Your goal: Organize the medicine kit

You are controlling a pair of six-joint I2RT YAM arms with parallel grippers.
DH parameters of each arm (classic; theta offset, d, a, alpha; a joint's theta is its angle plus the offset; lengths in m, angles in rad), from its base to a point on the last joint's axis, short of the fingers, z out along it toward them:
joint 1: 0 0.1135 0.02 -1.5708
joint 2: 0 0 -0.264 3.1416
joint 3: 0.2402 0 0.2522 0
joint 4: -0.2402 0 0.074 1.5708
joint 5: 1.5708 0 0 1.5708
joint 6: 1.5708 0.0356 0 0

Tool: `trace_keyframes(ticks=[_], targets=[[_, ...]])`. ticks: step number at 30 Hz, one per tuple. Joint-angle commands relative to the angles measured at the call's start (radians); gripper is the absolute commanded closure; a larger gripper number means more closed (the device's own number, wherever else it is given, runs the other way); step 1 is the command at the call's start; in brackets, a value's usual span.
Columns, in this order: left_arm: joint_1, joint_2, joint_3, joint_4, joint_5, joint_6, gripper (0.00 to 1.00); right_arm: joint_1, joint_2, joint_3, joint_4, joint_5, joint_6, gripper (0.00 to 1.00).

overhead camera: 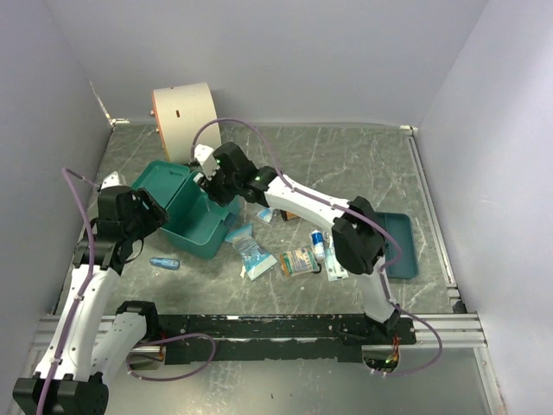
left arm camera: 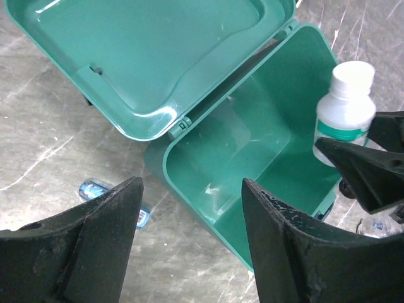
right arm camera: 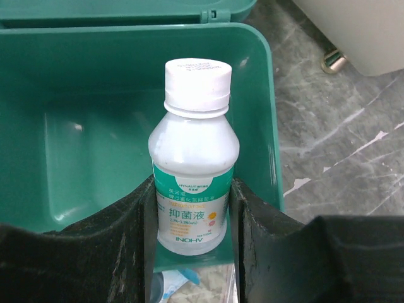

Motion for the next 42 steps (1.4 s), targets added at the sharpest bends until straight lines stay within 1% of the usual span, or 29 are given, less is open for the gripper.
trace_keyframes(ticks=[1, 4, 6, 10, 17, 23, 26, 28, 32, 35, 42], targets=[[-0.004, -0.024, 0.049, -0.039, -0.055, 0.019, 0.25, 0.005, 0.06, 0.103, -0.079, -0.013, -0.095, 0.85], [-0.009, -0.025, 0.037, -0.024, -0.025, 0.014, 0.24, 0.005, 0.125, 0.188, -0.178, -0.028, -0.113, 0.85], [-0.014, -0.017, 0.021, -0.019, -0.011, -0.001, 0.23, 0.006, 0.141, 0.205, -0.228, -0.025, -0.106, 0.86], [-0.022, -0.003, -0.011, -0.005, 0.025, -0.039, 0.23, 0.01, 0.112, 0.154, -0.264, -0.041, -0.083, 0.86], [-0.025, 0.016, -0.071, 0.049, 0.098, -0.068, 0.2, 0.023, 0.086, 0.127, -0.36, -0.057, -0.081, 0.86], [-0.025, 0.036, -0.079, 0.064, 0.107, -0.069, 0.21, 0.023, 0.043, 0.076, -0.447, -0.041, -0.092, 0.86], [-0.025, 0.031, -0.08, 0.063, 0.113, -0.065, 0.22, 0.024, 0.026, 0.053, -0.464, -0.027, -0.09, 0.86], [-0.025, 0.025, -0.084, 0.069, 0.12, -0.063, 0.22, 0.024, 0.04, 0.066, -0.465, -0.005, -0.086, 0.85], [-0.025, 0.021, -0.083, 0.073, 0.121, -0.056, 0.22, 0.024, 0.116, 0.171, -0.479, 0.079, -0.046, 0.84], [-0.025, 0.018, -0.083, 0.075, 0.119, -0.054, 0.22, 0.024, 0.159, 0.206, -0.484, 0.124, -0.034, 0.82], [-0.024, 0.016, -0.089, 0.089, 0.117, -0.051, 0.23, 0.023, 0.212, 0.2, -0.473, 0.159, -0.026, 0.8]])
